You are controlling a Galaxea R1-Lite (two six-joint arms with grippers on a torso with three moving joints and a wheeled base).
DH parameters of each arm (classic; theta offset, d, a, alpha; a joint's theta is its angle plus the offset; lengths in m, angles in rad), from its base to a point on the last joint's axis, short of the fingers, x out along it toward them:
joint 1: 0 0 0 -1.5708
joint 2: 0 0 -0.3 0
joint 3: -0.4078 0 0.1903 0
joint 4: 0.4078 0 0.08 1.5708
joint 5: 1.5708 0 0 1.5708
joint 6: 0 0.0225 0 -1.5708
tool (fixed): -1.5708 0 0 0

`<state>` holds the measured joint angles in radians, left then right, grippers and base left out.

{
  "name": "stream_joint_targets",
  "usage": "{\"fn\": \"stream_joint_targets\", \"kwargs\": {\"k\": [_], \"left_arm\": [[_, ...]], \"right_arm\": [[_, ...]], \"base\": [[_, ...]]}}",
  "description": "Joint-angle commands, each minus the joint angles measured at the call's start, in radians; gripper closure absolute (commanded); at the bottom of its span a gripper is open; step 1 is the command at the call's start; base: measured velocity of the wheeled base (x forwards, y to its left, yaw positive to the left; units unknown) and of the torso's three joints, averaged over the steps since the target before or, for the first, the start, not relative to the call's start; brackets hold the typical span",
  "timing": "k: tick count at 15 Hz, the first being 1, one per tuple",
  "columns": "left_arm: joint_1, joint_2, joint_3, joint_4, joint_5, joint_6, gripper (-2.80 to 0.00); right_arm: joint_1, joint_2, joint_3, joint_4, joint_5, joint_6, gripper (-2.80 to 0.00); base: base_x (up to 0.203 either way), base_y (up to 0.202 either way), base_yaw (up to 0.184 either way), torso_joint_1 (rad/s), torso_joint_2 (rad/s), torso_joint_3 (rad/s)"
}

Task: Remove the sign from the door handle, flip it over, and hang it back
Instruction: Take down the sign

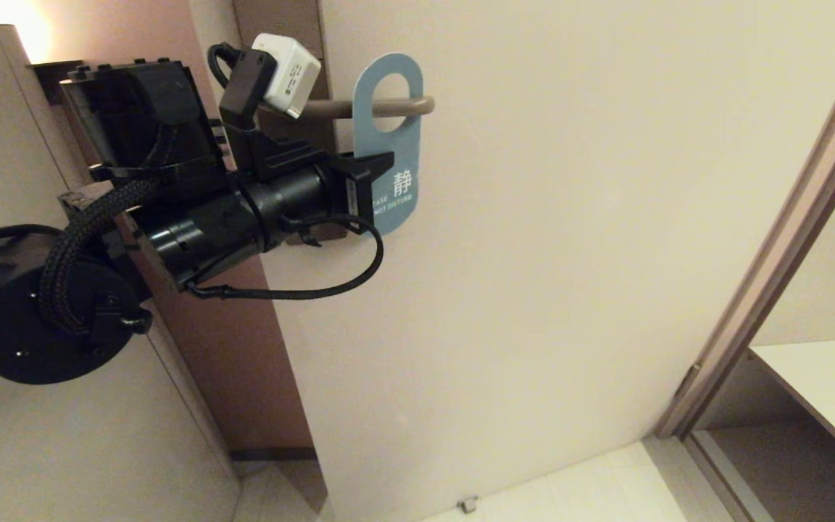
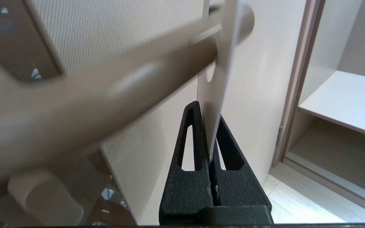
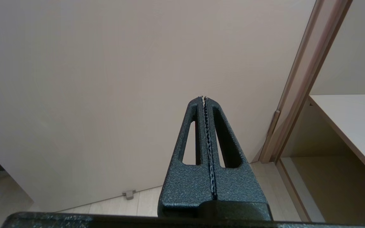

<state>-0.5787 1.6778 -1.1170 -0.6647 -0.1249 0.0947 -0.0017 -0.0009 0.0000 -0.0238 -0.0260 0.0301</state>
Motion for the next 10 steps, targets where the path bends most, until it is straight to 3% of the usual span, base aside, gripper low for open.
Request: {"fn": "stream_joint_targets", "kwargs": {"k": [1, 10], "left_arm": [[-0.009, 0.01, -0.014, -0.003, 0.009, 0.001, 0.0], [-0.017, 0.049, -0.023, -0.006, 0.047, 0.008, 0.0]], "right_arm": [[0.0, 0.001, 0.0, -0.001, 0.0, 0.001, 0.0], [0.0, 0.001, 0.0, -0.001, 0.0, 0.001, 0.0]], "base": [[0.0, 0.0, 0.0, 0.0, 0.0, 0.0], [0.0, 0.0, 0.0, 0.0, 0.0, 0.0]]}}
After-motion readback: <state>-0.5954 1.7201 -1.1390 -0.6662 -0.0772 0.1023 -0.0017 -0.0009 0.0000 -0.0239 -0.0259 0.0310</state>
